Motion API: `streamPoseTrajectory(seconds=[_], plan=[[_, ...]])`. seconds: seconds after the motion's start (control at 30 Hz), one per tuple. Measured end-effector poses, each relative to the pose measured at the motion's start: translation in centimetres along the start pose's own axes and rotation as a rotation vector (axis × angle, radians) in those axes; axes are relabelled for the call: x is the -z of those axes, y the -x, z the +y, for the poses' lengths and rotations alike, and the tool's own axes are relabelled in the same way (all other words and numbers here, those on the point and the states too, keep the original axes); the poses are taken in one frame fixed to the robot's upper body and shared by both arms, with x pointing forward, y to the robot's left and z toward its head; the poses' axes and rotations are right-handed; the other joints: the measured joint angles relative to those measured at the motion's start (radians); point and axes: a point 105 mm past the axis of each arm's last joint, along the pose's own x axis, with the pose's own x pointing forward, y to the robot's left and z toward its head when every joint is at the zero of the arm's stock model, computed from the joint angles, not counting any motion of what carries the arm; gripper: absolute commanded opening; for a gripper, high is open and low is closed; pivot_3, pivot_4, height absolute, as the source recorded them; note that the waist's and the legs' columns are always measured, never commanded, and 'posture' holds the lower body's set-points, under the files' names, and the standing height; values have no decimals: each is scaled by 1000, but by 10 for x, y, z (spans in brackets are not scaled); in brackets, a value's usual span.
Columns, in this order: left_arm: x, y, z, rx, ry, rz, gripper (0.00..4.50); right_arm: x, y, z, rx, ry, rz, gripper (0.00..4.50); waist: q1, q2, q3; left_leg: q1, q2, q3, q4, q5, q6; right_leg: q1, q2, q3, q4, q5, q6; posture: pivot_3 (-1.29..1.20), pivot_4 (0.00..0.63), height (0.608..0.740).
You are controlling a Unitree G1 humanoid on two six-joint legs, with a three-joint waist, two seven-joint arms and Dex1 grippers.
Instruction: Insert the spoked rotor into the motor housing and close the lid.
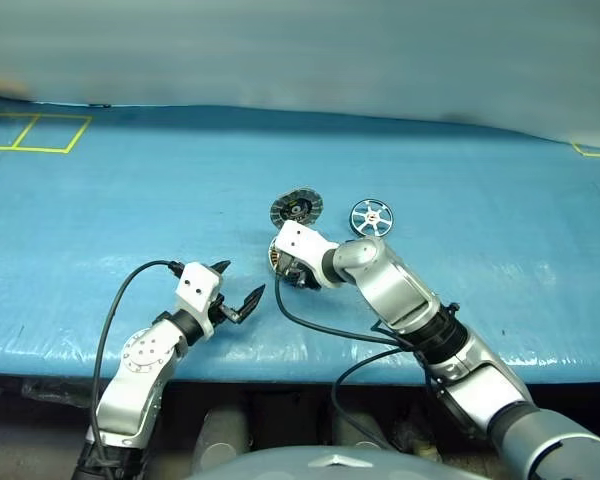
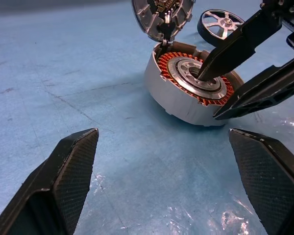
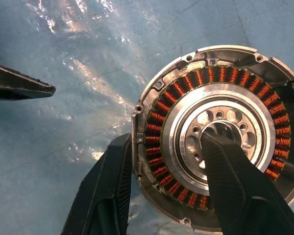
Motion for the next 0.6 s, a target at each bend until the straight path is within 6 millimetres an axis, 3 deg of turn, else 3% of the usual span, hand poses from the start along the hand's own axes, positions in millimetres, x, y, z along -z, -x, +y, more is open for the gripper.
streamPoseTrajectory(seconds=[0.23,0.5,0.6], plan=[[-1,1,-1,7,-7,-9,4500,-2,8,16,-18,-91,-27,1814,-2,-1,0,-1,0,0,-1,-1,0,0,-1,0,-2,0,0,0,150,740],[0,1,-2,21,-10,-4,4500,-13,7,33,-77,-210,-39,4372,-5,0,0,-4,0,0,-2,-1,0,-4,0,-1,-3,0,-1,0,150,740],[-1,2,-1,18,-11,-5,4500,-17,9,33,-72,-251,-37,4479,-6,1,1,-6,0,-1,-1,-1,0,-4,0,-1,-3,0,0,0,150,740]])
